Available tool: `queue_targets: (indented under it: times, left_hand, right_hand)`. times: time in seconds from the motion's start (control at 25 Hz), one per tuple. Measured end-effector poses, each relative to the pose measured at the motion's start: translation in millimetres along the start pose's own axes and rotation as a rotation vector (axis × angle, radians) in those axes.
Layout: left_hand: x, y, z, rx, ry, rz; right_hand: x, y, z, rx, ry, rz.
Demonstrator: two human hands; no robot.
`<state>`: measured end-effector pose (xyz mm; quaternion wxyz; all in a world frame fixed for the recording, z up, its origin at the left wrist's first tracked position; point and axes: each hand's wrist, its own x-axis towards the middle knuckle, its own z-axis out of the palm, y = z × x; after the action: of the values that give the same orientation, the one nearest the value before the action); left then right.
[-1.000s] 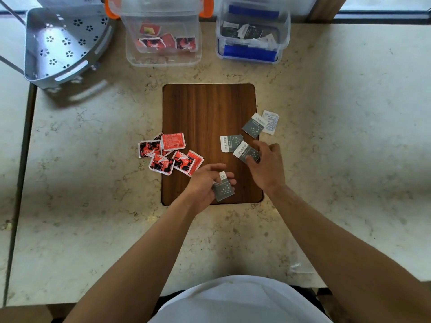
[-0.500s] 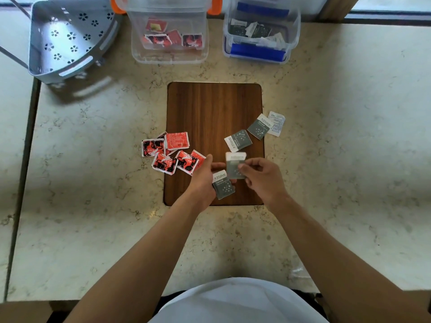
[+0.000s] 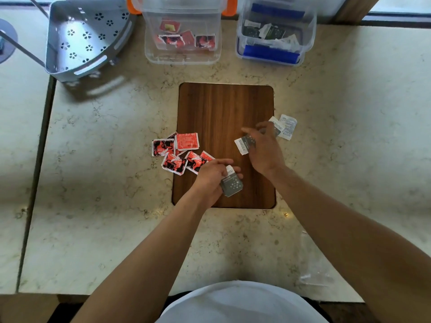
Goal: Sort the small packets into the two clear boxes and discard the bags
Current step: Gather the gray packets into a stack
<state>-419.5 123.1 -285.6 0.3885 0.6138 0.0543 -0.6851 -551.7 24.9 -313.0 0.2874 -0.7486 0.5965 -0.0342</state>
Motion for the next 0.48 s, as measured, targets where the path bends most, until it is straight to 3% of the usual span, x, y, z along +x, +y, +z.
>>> queue_targets:
  times: [0.12, 0.24, 0.4, 0.48]
  left_hand:
    - [2, 5, 3, -0.038, -0.01, -0.013]
    - [3, 7, 9, -0.035, -0.019, -0.022]
    - [13, 3, 21, -0.033, 0.016, -0.032]
    - [17, 1, 27, -0.059, 0.011, -0.025]
  right_hand:
    - [12, 3, -1, -0.123, -0.082, -0.081]
    - [3, 11, -7, -0.072, -0.039, -0.037]
    - [-20, 20, -18, 0.385, 0.102, 0.242]
    - [-34, 18, -19, 0.509, 0.015, 0.22]
